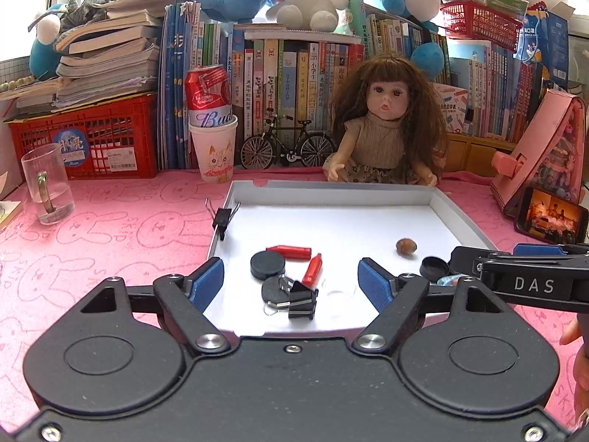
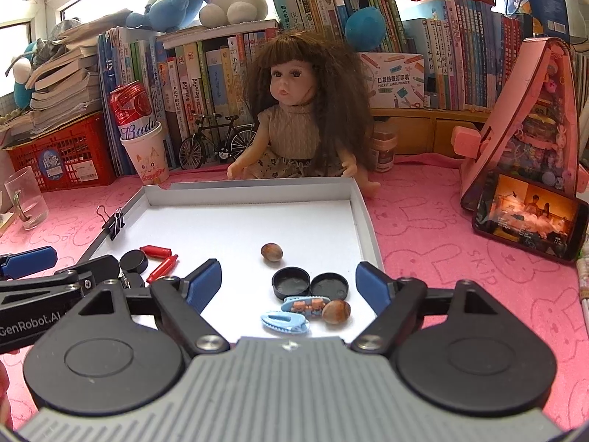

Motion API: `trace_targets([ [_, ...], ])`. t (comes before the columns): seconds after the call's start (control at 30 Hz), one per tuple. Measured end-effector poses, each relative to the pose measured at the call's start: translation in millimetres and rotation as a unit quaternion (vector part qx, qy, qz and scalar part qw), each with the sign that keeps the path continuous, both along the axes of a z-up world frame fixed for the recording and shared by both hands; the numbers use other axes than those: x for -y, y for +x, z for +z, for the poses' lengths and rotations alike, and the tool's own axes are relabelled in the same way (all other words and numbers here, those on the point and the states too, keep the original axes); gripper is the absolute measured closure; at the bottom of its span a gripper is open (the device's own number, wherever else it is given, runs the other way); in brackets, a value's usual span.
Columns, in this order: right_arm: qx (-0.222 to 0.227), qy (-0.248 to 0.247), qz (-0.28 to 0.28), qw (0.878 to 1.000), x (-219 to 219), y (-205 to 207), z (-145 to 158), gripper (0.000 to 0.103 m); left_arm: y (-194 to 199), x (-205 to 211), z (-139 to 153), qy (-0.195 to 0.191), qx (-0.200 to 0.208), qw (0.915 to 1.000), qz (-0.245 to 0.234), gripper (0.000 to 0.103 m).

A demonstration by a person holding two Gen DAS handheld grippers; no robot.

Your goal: Organize rigid objects

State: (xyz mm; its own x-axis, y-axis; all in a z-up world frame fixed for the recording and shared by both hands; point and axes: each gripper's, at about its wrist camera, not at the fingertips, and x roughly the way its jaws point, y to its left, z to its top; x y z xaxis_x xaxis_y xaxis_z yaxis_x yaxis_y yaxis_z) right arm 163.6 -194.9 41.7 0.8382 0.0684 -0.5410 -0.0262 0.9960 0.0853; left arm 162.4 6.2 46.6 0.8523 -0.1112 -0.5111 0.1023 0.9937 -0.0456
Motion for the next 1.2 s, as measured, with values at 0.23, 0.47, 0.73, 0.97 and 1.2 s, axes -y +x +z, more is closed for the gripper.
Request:
trace_targets([
  [0.23,-0.006,-0.002,-0.001,1.0,3,-19,-15,0.014,-15,-3,-13,0.006,-0.011,0.9999,0.0,0.025],
  [0.47,-0.02,-0.004,-0.013,1.0,7,-30,-31,0.013,-27,-3,-27,0.02,-0.02,0.9996,-0.002,0.024],
  [0.73,-0.045,-0.017,-0.015,0.999,6,-32,-47,0.01,-28,-1,-44,0.032,-0.04,0.9987,0.005,0.024],
  [0.97,-0.048,-0.033,-0.012,0.998,0,-31,-54,0.006,-20,-3,-50,0.033,-0.062,0.9973,0.019,0.02],
  [1.2,-0.054,-0.031,-0.009,0.998,0,-29,-56,0.0,-18,-6,-51,0.029,-0.067,0.997,0.024,0.016],
])
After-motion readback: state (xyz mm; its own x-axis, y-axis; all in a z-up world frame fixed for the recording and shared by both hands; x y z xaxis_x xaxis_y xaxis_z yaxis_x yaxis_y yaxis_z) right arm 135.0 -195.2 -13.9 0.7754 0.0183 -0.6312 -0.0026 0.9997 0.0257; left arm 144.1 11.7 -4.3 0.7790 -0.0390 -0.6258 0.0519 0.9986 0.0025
